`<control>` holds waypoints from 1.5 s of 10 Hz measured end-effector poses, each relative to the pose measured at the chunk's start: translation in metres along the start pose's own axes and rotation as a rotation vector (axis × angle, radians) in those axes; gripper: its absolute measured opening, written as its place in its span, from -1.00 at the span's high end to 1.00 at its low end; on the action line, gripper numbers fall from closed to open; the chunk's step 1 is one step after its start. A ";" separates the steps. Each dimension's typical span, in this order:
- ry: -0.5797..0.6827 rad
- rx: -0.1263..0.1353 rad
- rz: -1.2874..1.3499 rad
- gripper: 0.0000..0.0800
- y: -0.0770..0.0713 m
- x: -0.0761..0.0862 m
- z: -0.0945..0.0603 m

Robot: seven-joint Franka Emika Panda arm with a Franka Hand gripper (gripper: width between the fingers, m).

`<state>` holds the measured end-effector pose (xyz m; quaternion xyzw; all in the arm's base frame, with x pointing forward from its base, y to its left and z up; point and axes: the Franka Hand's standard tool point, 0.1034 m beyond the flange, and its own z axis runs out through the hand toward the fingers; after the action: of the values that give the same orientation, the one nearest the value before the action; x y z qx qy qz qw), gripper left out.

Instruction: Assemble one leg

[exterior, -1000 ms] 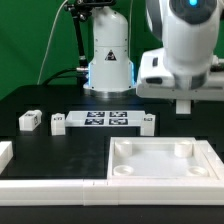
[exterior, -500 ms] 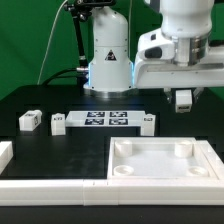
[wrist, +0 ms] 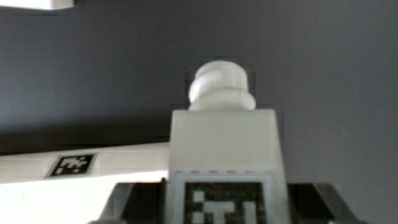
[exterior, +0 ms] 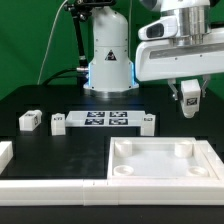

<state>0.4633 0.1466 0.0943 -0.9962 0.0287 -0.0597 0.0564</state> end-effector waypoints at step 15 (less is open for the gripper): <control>0.199 -0.014 -0.301 0.27 0.029 0.106 0.018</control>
Offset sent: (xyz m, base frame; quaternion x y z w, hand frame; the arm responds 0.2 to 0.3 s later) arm 0.0513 -0.0320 0.0036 -0.0265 0.0323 -0.1308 0.9905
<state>0.5690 0.1131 0.0858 -0.9788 -0.1146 -0.1658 0.0369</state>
